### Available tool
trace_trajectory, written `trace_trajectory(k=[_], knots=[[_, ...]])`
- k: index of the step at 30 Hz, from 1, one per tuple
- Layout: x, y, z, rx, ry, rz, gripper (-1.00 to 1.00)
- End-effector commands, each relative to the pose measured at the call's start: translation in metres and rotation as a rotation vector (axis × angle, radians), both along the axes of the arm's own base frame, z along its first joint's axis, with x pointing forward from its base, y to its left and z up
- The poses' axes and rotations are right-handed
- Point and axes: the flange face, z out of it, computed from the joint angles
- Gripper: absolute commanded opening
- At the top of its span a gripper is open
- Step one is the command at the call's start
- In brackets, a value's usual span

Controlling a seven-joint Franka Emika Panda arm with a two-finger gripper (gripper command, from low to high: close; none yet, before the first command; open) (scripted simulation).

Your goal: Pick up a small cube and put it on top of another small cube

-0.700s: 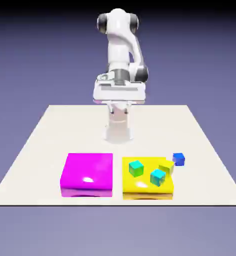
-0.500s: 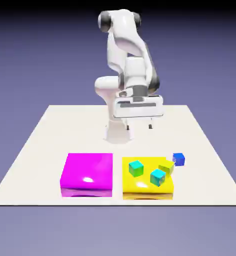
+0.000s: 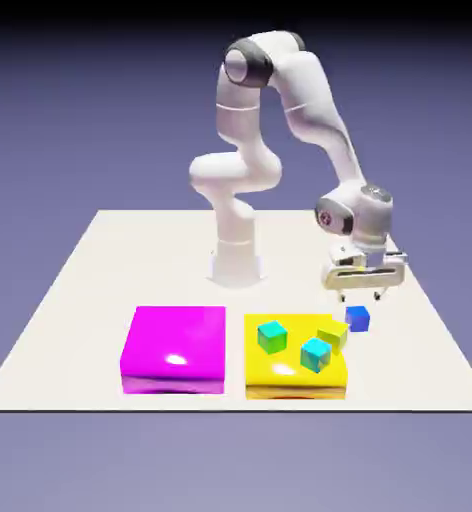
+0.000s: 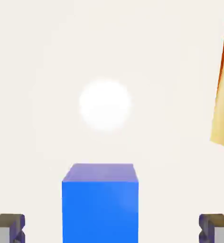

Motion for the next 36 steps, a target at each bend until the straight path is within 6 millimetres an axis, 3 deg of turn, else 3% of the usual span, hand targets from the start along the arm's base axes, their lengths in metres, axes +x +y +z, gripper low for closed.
trace_trajectory(k=[1, 6, 7, 8, 14, 16, 17, 19, 22, 24, 27, 29, 30, 32, 36], knots=[[0.000, 0.001, -0.009, 0.002, -0.001, -0.001, 0.00], [-0.005, -0.001, -0.061, -0.001, 0.001, 0.001, 0.00], [-0.005, -0.001, -0.061, -0.002, 0.001, 0.001, -1.00], [-0.005, -0.001, -0.061, -0.002, 0.001, 0.001, -1.00], [0.000, 0.000, 0.001, 0.000, 0.000, 0.000, -1.00], [-0.001, -0.001, 0.009, -0.002, 0.001, 0.001, -1.00], [0.009, -0.002, 0.022, 0.005, -0.033, -0.002, -1.00], [0.051, -0.027, 0.050, 0.000, -0.078, -0.057, -1.00], [0.109, -0.078, 0.098, -0.011, -0.133, -0.150, -1.00], [0.139, -0.118, 0.133, -0.016, -0.167, -0.211, -1.00], [0.172, -0.191, 0.166, -0.017, -0.144, -0.319, -1.00], [0.184, -0.239, 0.154, -0.003, -0.044, -0.393, -1.00], [0.184, -0.241, 0.138, -0.002, -0.002, -0.400, -1.00], [0.184, -0.241, 0.137, -0.002, 0.001, -0.400, -1.00], [0.181, -0.241, 0.076, -0.003, 0.001, -0.401, -1.00]])
